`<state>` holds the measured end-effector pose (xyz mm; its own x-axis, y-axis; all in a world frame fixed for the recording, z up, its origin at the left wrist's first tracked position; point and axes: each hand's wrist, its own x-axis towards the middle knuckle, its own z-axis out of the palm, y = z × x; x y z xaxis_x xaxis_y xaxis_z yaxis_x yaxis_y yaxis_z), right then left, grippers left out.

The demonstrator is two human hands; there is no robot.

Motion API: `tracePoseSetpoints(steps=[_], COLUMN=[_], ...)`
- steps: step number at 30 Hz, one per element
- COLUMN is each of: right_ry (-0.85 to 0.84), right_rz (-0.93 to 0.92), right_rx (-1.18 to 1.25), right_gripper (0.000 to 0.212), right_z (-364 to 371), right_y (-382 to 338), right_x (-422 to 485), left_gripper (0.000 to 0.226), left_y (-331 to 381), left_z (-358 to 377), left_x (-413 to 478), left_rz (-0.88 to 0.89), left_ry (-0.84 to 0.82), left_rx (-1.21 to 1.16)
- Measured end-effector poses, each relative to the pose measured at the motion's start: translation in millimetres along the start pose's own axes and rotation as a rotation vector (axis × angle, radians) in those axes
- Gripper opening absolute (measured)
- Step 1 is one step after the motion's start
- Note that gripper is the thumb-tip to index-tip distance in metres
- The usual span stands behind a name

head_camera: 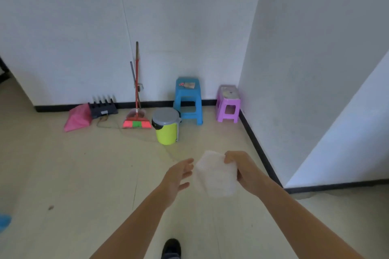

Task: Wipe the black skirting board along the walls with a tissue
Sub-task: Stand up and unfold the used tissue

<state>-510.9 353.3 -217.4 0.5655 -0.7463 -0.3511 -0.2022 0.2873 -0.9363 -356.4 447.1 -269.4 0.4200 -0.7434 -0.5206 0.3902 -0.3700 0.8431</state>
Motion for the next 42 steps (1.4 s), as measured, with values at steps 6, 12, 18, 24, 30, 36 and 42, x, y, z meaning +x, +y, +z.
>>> tracePoseSetpoints(steps=[6,12,18,24,30,36,42], right_ry=[0.087,0.339,0.443,0.307,0.233,0.288,0.309], right_rz=[0.054,0.010,0.079,0.171,0.253,0.255,0.338], right_rx=[0.040,-0.152,-0.315,-0.049,-0.119,-0.153,-0.043], right_gripper=[0.006,0.016,0.019,0.009,0.016,0.021,0.007], right_z=[3.3,-44.5,-115.0,-216.4,-289.9,-324.5,-364.9], right_y=[-64.1,-104.2,-107.0,-155.6,-215.0,-232.6,-223.0], right_x=[161.2,295.9,435.8,582.4,723.5,857.0,1002.4], left_gripper=[0.028,0.023,0.007,0.005,0.003,0.007,0.007], left_y=[102.9,176.6,226.0,293.5,363.3,409.4,445.4], left_z=[-2.6,21.0,85.1,177.6,235.8,269.2,304.9], left_x=[157.8,295.9,439.4,598.9,722.9,835.1,974.0], left_rz=[-0.160,-0.067,-0.075,-0.105,-0.119,-0.187,-0.281], left_ry=[-0.179,-0.297,-0.313,-0.245,-0.114,-0.014,0.047], left_rx=[0.081,0.089,0.126,0.109,0.078,0.024,0.038])
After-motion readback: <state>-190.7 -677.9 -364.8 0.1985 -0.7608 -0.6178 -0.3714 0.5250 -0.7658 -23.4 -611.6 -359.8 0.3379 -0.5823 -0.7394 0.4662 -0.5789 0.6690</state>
